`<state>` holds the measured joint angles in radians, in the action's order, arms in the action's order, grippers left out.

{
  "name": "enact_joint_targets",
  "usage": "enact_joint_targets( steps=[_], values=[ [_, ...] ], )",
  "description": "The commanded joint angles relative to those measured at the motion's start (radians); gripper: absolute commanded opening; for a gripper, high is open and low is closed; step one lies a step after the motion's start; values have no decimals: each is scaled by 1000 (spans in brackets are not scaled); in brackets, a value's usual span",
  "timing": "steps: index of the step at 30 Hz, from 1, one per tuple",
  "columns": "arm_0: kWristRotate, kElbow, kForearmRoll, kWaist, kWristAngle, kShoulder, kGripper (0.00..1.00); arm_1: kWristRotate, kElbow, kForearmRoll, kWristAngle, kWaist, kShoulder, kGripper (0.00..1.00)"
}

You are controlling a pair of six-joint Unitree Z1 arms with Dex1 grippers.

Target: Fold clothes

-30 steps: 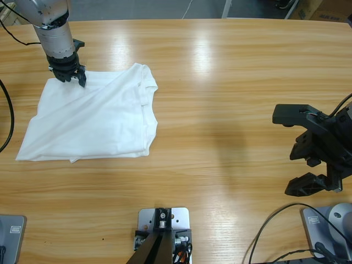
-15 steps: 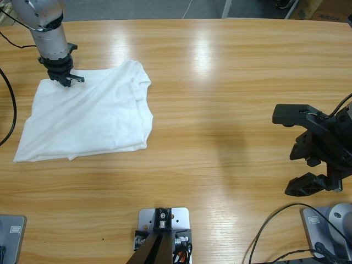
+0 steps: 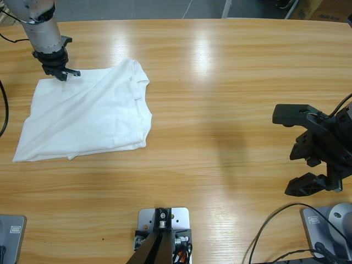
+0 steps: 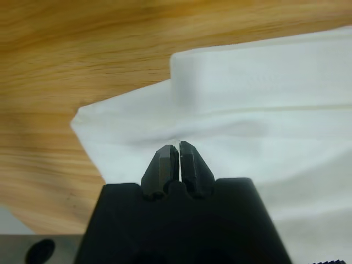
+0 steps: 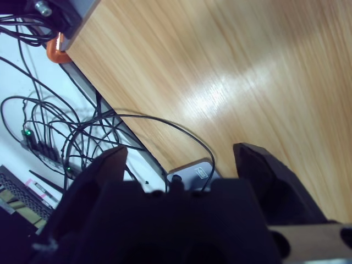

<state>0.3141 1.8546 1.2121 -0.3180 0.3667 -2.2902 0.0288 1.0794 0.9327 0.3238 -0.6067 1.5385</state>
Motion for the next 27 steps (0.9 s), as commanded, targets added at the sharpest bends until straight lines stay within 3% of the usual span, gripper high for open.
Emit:
enact_joint_targets(
  steps=[1, 4, 5, 6, 10, 15, 20, 27],
  values=[
    [6, -17, 7, 27, -6, 40, 0, 5, -27, 8, 14, 12, 12, 785],
    [-6, -17, 6, 12, -51, 55, 10, 5, -27, 8, 15, 12, 9, 787],
    [-20, -24, -5, -7, -111, 84, 220, 5, -27, 8, 14, 12, 10, 787],
    [-46, -44, -33, -38, -204, 133, 312, 5, -27, 8, 14, 12, 11, 787],
    [-89, -190, -155, -123, -409, 291, 310, 5, -30, 3, 14, 12, 17, 786],
    [-79, -376, -264, -120, -424, 332, 310, 5, -30, 1, 15, 12, 14, 785],
    [-43, -375, -266, -66, -386, 222, 310, 5, -32, 3, 15, 12, 6, 785],
    [-29, -326, -260, -64, -350, 63, 310, 5, -32, 3, 15, 12, 13, 785]
  ],
)
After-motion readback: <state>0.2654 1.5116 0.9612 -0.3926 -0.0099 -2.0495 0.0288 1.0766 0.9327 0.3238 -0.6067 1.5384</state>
